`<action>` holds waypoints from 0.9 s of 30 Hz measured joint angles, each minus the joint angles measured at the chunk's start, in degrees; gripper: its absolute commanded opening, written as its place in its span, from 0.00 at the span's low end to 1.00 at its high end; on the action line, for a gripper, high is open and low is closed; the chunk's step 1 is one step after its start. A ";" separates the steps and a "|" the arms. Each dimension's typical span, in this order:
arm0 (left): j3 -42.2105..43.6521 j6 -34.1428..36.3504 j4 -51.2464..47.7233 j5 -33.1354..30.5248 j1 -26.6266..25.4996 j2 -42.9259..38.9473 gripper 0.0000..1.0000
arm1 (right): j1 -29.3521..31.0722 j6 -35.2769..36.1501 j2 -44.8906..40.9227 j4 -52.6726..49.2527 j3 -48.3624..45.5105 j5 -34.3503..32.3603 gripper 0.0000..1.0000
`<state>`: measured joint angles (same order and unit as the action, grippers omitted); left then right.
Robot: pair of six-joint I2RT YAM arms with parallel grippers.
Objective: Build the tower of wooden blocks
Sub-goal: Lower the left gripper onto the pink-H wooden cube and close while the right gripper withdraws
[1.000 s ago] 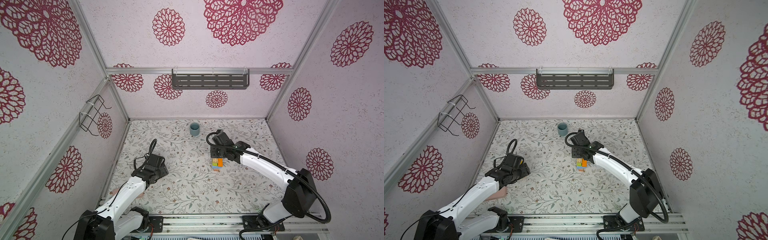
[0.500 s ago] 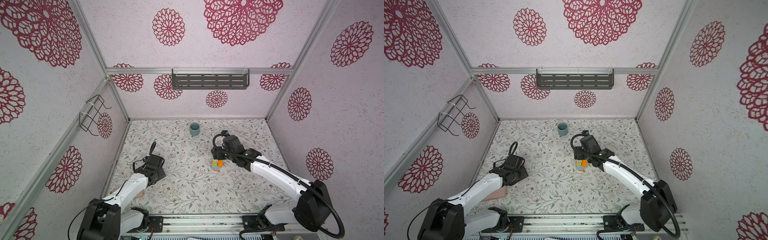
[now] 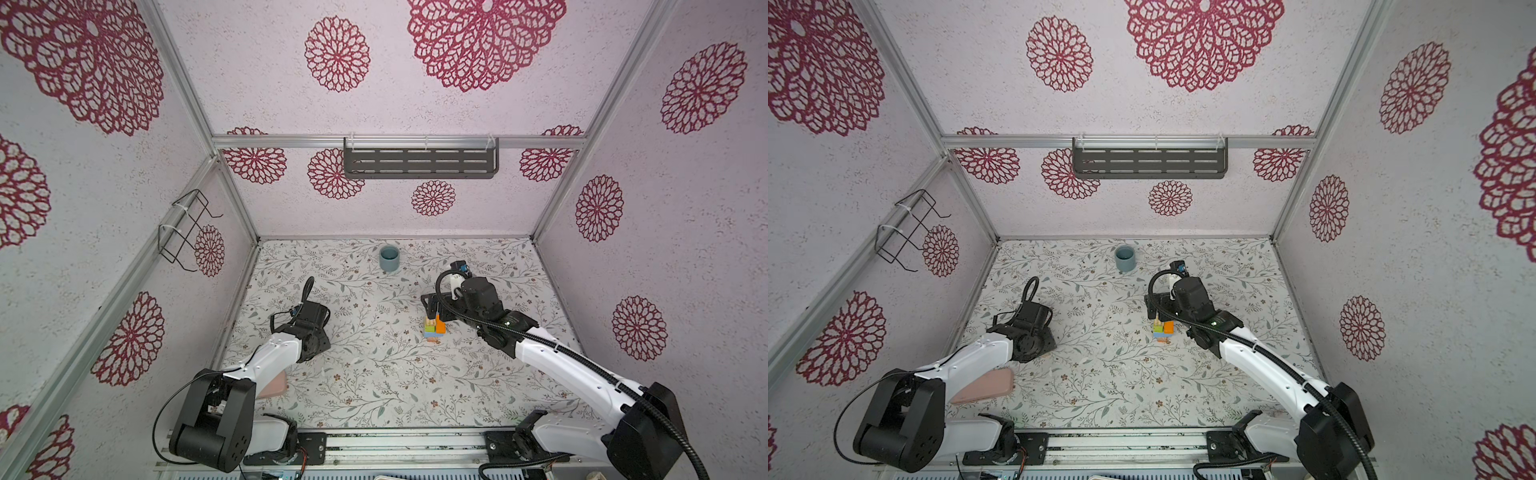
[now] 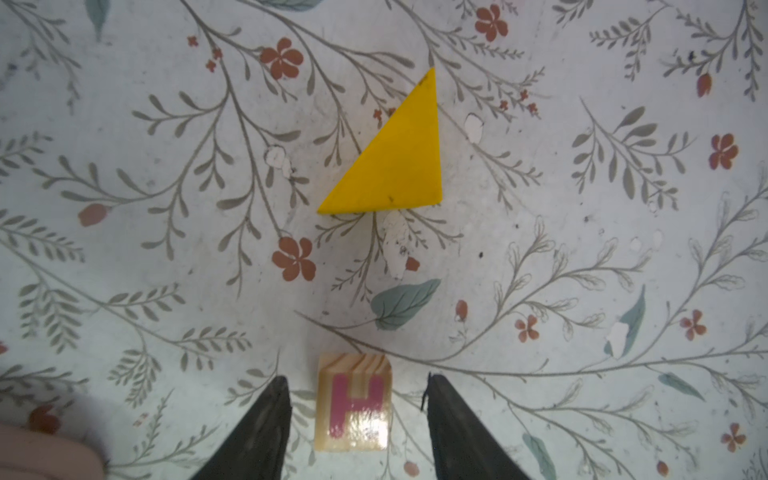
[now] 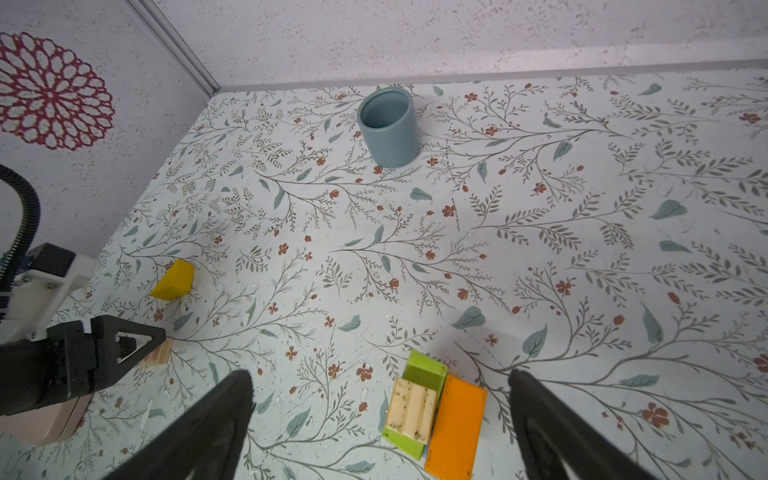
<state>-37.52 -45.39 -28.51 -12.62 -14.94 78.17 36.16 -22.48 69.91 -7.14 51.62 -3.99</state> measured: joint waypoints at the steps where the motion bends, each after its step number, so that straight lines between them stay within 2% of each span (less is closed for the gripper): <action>1: -0.24 0.17 0.13 0.02 0.00 0.46 0.53 | -0.11 0.04 0.00 0.13 -0.13 0.02 0.99; 13: -0.46 0.09 0.15 -0.22 0.00 1.68 0.54 | -1.18 0.44 0.00 1.75 -0.72 1.22 0.99; 20: -0.44 -0.96 0.63 0.04 0.07 4.85 0.46 | -1.66 0.50 -0.59 2.10 -1.40 1.33 0.99; 27: -0.37 -1.66 3.06 -0.02 0.11 5.53 0.32 | -2.43 1.03 -1.62 2.01 -1.42 1.33 0.99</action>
<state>-37.89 -47.05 -25.45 -12.64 -14.83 83.70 33.74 -21.45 68.29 -5.13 50.19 -2.66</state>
